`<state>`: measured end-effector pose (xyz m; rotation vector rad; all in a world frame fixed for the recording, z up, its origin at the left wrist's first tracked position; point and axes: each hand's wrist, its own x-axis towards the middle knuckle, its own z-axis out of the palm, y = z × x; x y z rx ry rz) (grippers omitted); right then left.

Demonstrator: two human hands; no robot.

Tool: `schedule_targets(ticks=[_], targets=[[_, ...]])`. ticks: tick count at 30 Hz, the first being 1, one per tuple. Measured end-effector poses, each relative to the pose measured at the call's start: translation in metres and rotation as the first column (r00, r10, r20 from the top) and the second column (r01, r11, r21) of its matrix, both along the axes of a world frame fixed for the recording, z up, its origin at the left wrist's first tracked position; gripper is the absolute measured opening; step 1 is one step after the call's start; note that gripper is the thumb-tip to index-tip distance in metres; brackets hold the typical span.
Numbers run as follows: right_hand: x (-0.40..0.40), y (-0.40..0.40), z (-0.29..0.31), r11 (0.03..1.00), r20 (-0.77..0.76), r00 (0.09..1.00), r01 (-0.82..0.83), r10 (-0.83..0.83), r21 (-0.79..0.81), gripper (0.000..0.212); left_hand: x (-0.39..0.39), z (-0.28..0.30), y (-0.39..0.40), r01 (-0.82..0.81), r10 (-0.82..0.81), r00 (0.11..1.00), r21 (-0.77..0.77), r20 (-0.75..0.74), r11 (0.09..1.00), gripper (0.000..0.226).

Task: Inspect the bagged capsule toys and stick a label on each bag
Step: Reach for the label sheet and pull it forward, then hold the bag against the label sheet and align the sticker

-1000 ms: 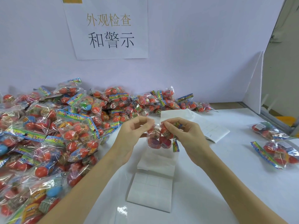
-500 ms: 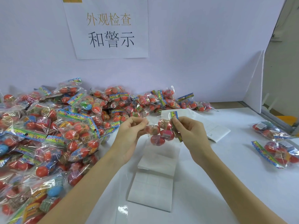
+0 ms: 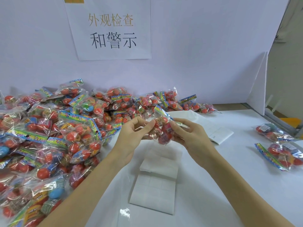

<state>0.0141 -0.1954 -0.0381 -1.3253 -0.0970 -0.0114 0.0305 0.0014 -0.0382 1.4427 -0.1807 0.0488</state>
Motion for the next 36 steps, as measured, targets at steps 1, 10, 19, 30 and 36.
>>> schedule_targets(ticks=[1, 10, 19, 30, 36], targets=[[0.0, 0.001, 0.0, 1.0, 0.006, 1.0, 0.023, -0.023, 0.001, 0.045, 0.001, -0.001, -0.001, 0.002, -0.002, 1.0, -0.009, -0.009, 1.0, 0.027], [-0.011, 0.003, -0.003, 0.661, -0.075, 0.945, -0.279, 0.319, -0.697, 0.051, 0.015, -0.014, 0.018, -0.356, 0.289, 0.901, 0.17, 0.322, 0.919, 0.027], [-0.008, 0.001, -0.006, 0.567, 0.065, 0.9, -0.213, 0.43, -0.796, 0.007, 0.014, -0.007, 0.018, -0.176, 0.148, 0.979, 0.217, 0.139, 0.96, 0.048], [0.005, -0.011, -0.006, 0.679, 0.333, 0.941, 0.21, 0.053, -0.703, 0.012, 0.012, -0.016, 0.024, 0.12, -0.198, 0.978, 0.595, 0.068, 0.795, 0.053], [0.003, -0.007, -0.008, 0.632, 0.428, 0.902, 0.3, 0.055, -0.714, 0.023, 0.016, -0.024, 0.018, 0.101, -0.217, 0.96, 0.504, 0.177, 0.858, 0.019]])
